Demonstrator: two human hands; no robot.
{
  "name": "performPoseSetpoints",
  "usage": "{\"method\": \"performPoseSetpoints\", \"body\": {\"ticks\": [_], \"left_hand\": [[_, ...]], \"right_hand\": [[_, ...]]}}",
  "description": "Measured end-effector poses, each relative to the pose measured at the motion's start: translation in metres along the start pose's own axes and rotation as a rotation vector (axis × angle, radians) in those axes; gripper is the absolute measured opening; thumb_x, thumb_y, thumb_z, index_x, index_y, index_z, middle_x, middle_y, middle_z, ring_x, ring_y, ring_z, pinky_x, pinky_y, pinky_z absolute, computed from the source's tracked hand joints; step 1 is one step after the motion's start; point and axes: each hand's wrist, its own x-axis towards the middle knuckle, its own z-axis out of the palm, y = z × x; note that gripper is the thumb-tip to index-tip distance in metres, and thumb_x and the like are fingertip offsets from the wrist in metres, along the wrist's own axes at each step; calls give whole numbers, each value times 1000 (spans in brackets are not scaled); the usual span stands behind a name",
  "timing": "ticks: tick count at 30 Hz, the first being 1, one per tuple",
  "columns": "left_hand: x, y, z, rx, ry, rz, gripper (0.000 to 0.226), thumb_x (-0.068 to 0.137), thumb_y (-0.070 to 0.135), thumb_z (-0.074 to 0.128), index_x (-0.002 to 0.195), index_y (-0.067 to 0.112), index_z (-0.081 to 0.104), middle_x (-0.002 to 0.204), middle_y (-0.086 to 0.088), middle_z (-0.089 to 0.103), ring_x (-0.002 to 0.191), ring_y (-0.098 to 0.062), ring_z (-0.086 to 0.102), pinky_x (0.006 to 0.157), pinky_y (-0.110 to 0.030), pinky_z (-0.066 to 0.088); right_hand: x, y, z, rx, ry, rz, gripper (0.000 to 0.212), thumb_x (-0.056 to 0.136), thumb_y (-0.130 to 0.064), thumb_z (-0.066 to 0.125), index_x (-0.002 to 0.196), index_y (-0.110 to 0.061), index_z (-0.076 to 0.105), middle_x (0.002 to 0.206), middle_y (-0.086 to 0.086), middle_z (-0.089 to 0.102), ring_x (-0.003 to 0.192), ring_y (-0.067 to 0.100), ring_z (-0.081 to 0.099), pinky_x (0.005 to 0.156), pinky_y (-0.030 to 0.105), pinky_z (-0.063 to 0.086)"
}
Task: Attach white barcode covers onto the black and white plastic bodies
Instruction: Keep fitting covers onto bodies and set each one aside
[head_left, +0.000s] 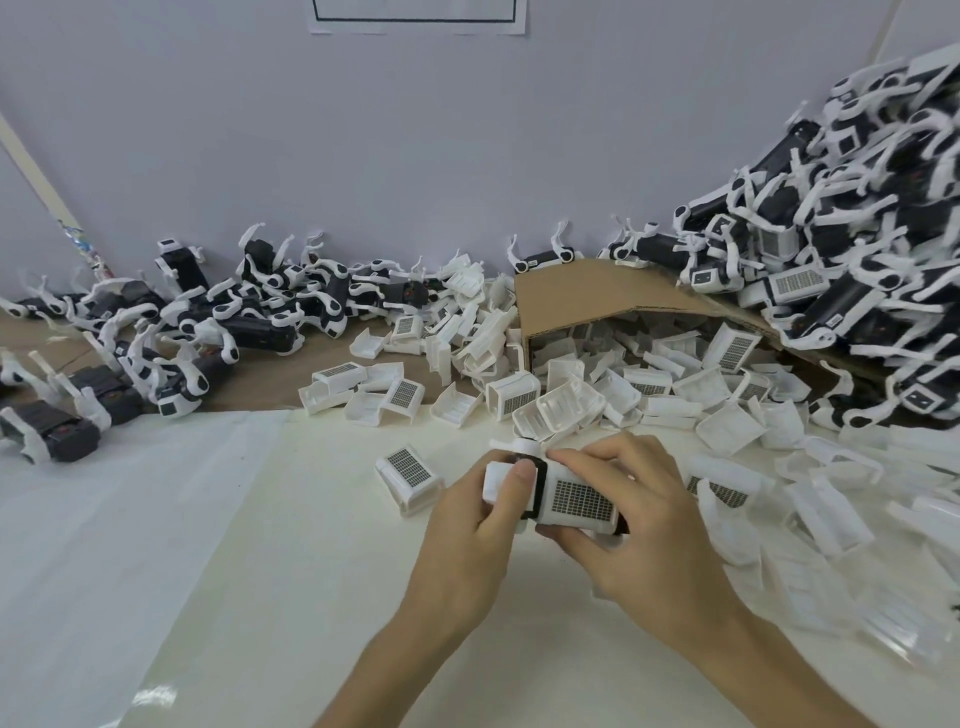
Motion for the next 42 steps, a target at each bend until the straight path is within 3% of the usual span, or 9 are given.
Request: {"method": "performPoseSetpoints", "body": {"ticks": [6, 9, 13, 16, 20, 26, 31, 36, 42], "left_hand": [[2, -3, 2, 75, 86, 62, 48, 88, 64, 35, 72, 25, 59, 61, 5, 63, 52, -3, 53, 52, -16, 39], [3, -6, -1, 175, 131, 87, 49, 86, 66, 31, 72, 27, 57, 60, 6, 63, 58, -8, 58, 56, -19, 40], [2, -6, 0, 295, 169, 103, 48, 86, 66, 25, 70, 30, 52, 62, 8, 64, 62, -8, 58, 58, -19, 39], [4, -4, 3, 301, 195, 103, 48, 85, 68, 26, 67, 29, 48, 65, 5, 63, 62, -11, 57, 58, -26, 41], [5, -4, 2, 273, 174, 56, 53, 84, 68, 26, 68, 24, 49, 64, 1, 62, 60, -12, 55, 63, -37, 45], [6, -4, -1, 252, 164, 41, 52, 87, 66, 28, 72, 22, 51, 61, -1, 63, 60, -15, 58, 65, -39, 47], [4, -4, -7, 94, 159, -10, 55, 86, 68, 32, 78, 18, 54, 62, -2, 64, 58, -10, 58, 59, -30, 45], [-3, -4, -9, 103, 172, 14, 42, 86, 67, 41, 85, 27, 54, 64, 1, 66, 56, -7, 57, 54, -24, 42], [-4, -1, -5, 472, 188, 253, 21, 87, 61, 37, 91, 41, 42, 61, 19, 59, 58, -4, 56, 52, -15, 36]], "right_hand": [[-2, -3, 2, -77, 44, -86, 51, 72, -27, 89, 115, -5, 72, 94, 1, 65, 86, 19, 55, 80, 18, 46], [1, -5, -1, -65, -2, -82, 49, 81, -42, 74, 114, -6, 72, 95, -1, 67, 83, 19, 59, 78, 20, 47], [1, -3, 0, -89, 4, -97, 47, 79, -33, 80, 115, -5, 72, 95, -1, 65, 85, 16, 54, 85, 13, 43], [-2, -2, 6, -124, 80, -106, 44, 78, -27, 85, 113, -2, 72, 91, 2, 63, 85, 17, 49, 98, 20, 45], [-3, -3, 11, -154, 105, -120, 48, 84, -41, 73, 109, 0, 74, 89, 5, 65, 82, 21, 54, 90, 19, 46], [3, -1, 6, -226, 64, -180, 50, 87, -49, 67, 104, -2, 75, 84, 2, 66, 84, 20, 58, 90, 27, 43], [5, -7, 9, -105, -21, -47, 59, 76, -54, 76, 117, -12, 70, 100, -7, 61, 95, 10, 52, 96, 23, 33], [2, -3, 5, -86, -75, -20, 60, 58, -25, 93, 112, -10, 72, 101, -8, 56, 95, 10, 48, 85, 30, 43], [-1, -1, 2, -139, -44, -69, 52, 61, -11, 94, 109, -5, 73, 95, 1, 64, 91, 16, 54, 83, 18, 44]]}}
